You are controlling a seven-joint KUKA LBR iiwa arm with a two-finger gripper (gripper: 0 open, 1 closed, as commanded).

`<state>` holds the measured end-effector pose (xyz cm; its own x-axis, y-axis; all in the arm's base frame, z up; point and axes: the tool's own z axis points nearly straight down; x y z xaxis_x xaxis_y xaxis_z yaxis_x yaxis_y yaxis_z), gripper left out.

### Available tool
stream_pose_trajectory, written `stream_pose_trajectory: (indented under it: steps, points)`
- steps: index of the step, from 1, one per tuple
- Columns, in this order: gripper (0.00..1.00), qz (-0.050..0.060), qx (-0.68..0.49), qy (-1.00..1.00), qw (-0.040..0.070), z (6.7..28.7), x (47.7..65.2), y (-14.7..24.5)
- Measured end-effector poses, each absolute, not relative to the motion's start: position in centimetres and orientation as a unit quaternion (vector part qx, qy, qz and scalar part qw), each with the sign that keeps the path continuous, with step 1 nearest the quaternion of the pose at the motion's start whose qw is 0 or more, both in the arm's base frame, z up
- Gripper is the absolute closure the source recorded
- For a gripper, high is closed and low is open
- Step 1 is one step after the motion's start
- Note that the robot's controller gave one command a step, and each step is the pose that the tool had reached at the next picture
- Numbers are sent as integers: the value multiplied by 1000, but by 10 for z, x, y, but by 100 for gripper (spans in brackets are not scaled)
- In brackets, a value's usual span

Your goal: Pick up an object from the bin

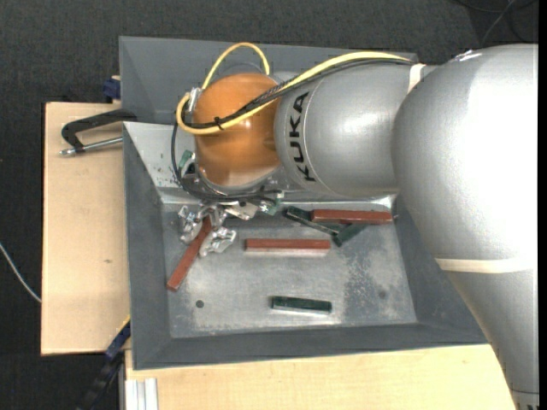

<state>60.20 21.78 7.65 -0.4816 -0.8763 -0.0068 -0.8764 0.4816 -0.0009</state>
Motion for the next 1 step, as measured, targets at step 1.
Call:
stream_pose_trajectory:
  steps: [1]
  points:
    - [100,0,-529,849,5,236,586,208]
